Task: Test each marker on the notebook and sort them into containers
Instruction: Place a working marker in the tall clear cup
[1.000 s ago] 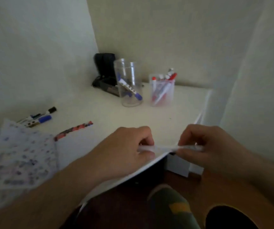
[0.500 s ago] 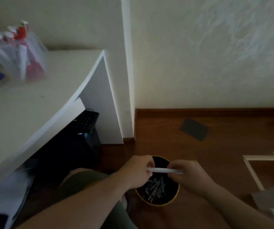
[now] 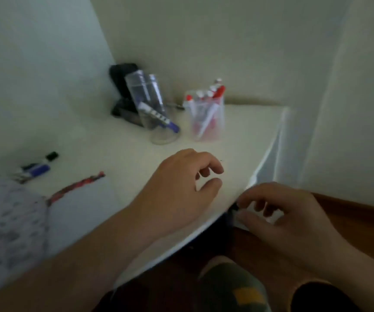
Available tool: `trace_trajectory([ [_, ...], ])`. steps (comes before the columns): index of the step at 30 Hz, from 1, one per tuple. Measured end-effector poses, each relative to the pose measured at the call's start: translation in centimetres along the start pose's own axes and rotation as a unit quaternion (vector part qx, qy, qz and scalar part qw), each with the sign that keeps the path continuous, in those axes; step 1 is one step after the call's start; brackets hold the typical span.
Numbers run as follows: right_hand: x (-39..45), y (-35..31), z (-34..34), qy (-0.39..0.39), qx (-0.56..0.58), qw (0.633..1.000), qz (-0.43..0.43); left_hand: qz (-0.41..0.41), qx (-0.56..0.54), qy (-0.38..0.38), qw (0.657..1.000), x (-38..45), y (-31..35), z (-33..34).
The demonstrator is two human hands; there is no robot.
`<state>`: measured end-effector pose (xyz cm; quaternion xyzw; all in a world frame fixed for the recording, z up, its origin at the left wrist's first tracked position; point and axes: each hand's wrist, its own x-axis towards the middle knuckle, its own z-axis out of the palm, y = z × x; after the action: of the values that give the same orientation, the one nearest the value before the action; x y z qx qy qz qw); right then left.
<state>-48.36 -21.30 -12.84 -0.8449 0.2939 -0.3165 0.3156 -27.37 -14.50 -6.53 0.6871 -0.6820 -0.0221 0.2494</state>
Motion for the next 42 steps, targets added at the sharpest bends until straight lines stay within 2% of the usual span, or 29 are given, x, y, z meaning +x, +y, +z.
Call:
trace_trajectory([
  [2, 4.5, -3.8, 2.6, -0.027, -0.001, 0.998, -0.060, -0.072, 0.062, 0.012, 0.995, -1.2, -4.6, -3.6],
  [5, 10.8, -8.1, 8.2, -0.072, -0.011, 0.989, -0.129, -0.182, 0.129, -0.015, 0.975, -3.8, -10.9, -8.0],
  [10, 17.8, -14.7, 18.0, -0.185, -0.034, 0.965, -0.183, -0.307, 0.137, -0.024, 0.941, -8.4, -18.9, -13.1],
  [15, 20.9, -19.4, 24.4, -0.276, -0.120, 0.940, -0.161, -0.392, 0.137, 0.082, 0.906, -10.6, -26.0, -15.1],
  [18, 21.5, -20.0, 26.6, -0.276, -0.122, 0.940, -0.157, -0.404, 0.206, 0.116, 0.884, -10.8, -29.9, -15.6],
  [21, 21.8, -19.6, 27.3, -0.260, -0.098, 0.947, -0.159, -0.392, 0.268, 0.108, 0.874, -10.7, -33.0, -15.7],
  [26, 21.2, -19.3, 27.7, -0.254, -0.086, 0.944, -0.194, -0.344, 0.318, 0.080, 0.880, -10.6, -34.9, -14.6],
  [28, 21.3, -19.0, 27.9, -0.226, -0.062, 0.951, -0.200, -0.326, 0.313, 0.092, 0.887, -10.2, -34.3, -15.1],
  [30, 21.6, -18.8, 27.7, -0.169, -0.005, 0.962, -0.217, -0.308, 0.220, 0.167, 0.910, -9.4, -31.6, -16.4],
  [31, 21.7, -18.7, 27.5, -0.139, 0.034, 0.965, -0.221, -0.305, 0.114, 0.222, 0.919, -8.9, -29.7, -16.9],
  [32, 21.8, -18.6, 27.2, -0.113, 0.071, 0.967, -0.217, -0.307, -0.042, 0.276, 0.910, -8.5, -27.9, -17.3],
  [33, 21.9, -18.6, 26.9, -0.092, 0.098, 0.969, -0.209, -0.302, -0.243, 0.309, 0.868, -8.1, -26.0, -17.5],
  [34, 21.9, -18.6, 26.5, -0.075, 0.117, 0.969, -0.202, -0.280, -0.429, 0.313, 0.800, -7.9, -24.4, -17.5],
  [35, 21.9, -18.6, 26.2, -0.066, 0.134, 0.968, -0.199, -0.242, -0.554, 0.306, 0.735, -8.0, -23.3, -17.4],
  [36, 21.9, -18.5, 25.8, -0.068, 0.156, 0.965, -0.200, -0.223, -0.618, 0.297, 0.694, -8.2, -23.0, -16.8],
  [38, 21.8, -18.2, 25.2, -0.107, 0.208, 0.952, -0.196, -0.225, -0.654, 0.275, 0.668, -9.0, -23.2, -15.4],
  [40, 21.7, -18.0, 24.9, -0.147, 0.250, 0.943, -0.162, -0.238, -0.656, 0.237, 0.676, -9.7, -24.0, -14.2],
  [41, 21.8, -18.1, 24.9, -0.147, 0.262, 0.944, -0.137, -0.247, -0.614, 0.213, 0.719, -10.0, -24.5, -13.6],
  [42, 21.9, -18.2, 24.9, -0.140, 0.267, 0.946, -0.115, -0.245, -0.504, 0.191, 0.806, -10.3, -25.0, -13.2],
])
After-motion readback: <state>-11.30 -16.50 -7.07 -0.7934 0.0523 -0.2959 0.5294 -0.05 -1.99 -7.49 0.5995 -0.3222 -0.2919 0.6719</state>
